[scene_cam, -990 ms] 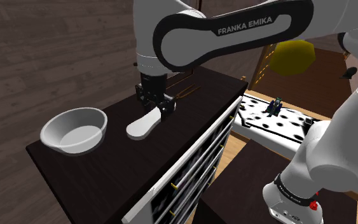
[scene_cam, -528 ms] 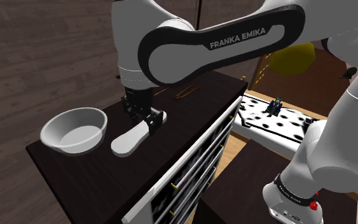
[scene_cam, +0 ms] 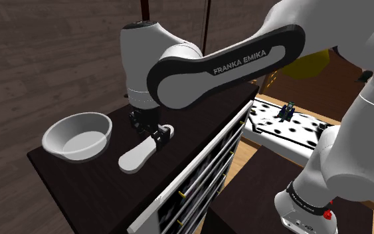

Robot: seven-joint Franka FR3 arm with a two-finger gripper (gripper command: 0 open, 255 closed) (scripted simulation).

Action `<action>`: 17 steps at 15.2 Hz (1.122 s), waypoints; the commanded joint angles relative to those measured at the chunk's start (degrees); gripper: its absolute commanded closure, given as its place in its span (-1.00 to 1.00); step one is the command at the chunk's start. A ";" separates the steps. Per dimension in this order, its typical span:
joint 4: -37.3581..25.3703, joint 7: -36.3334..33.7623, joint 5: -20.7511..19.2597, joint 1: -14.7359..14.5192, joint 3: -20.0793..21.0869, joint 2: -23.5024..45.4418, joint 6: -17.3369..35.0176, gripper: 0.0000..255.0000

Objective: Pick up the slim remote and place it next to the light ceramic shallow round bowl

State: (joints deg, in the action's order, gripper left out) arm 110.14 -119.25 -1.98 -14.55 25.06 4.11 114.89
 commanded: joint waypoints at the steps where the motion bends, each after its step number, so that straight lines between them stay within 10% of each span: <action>1: 1.15 -0.11 -0.18 -0.02 -0.01 0.33 1.50 1.00; 17: 7.18 -1.86 -2.72 -0.46 -0.31 4.80 11.53 1.00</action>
State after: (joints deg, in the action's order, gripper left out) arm 117.26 -121.08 -4.66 -14.99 24.76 8.86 126.28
